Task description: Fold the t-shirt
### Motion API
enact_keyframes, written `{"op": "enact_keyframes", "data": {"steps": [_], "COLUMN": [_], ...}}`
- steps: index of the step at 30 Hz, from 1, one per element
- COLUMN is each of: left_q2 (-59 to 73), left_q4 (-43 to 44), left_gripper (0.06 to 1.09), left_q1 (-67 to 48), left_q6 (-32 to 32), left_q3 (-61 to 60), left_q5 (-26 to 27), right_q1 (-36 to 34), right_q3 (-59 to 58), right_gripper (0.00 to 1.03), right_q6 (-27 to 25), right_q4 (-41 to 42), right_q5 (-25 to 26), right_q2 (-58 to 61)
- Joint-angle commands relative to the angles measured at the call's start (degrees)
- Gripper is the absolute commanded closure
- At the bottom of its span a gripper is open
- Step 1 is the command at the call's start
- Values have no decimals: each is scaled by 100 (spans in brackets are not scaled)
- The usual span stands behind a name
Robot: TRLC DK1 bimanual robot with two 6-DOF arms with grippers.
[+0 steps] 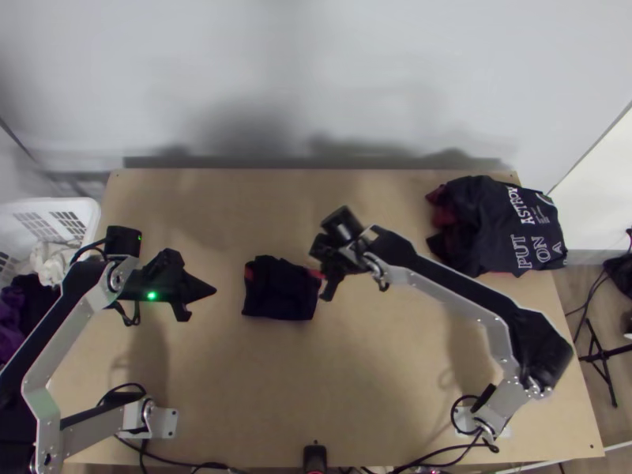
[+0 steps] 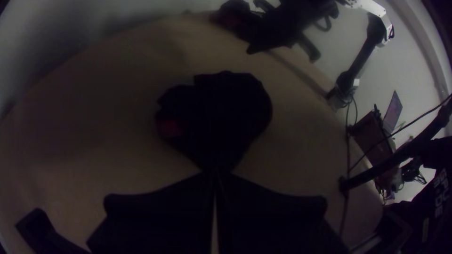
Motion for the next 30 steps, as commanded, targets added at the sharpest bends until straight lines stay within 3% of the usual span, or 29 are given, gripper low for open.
{"op": "enact_keyframes", "data": {"steps": [1, 5, 11, 23, 30], "left_q2": [48, 48, 57, -39, 426], "left_q4": [51, 103, 121, 244, 1105], "left_gripper": [101, 101, 101, 102, 103], "left_q1": [-64, -90, -108, -459, -1365], "left_q6": [-79, -166, -219, -571, -1432], "left_q3": [59, 85, 68, -11, -178], "left_q5": [2, -7, 2, 2, 20], "right_q1": [-423, -353, 359, 1309, 1309], "right_q3": [-340, -428, -199, 680, 1005], "right_gripper": [100, 100, 100, 100, 100], "right_q6": [-152, -99, 68, 279, 341], "right_q4": [-2, -2, -55, -55, -55], "right_q5": [2, -7, -77, -552, -754], "right_q2": [-257, -415, -476, 569, 1044]}}
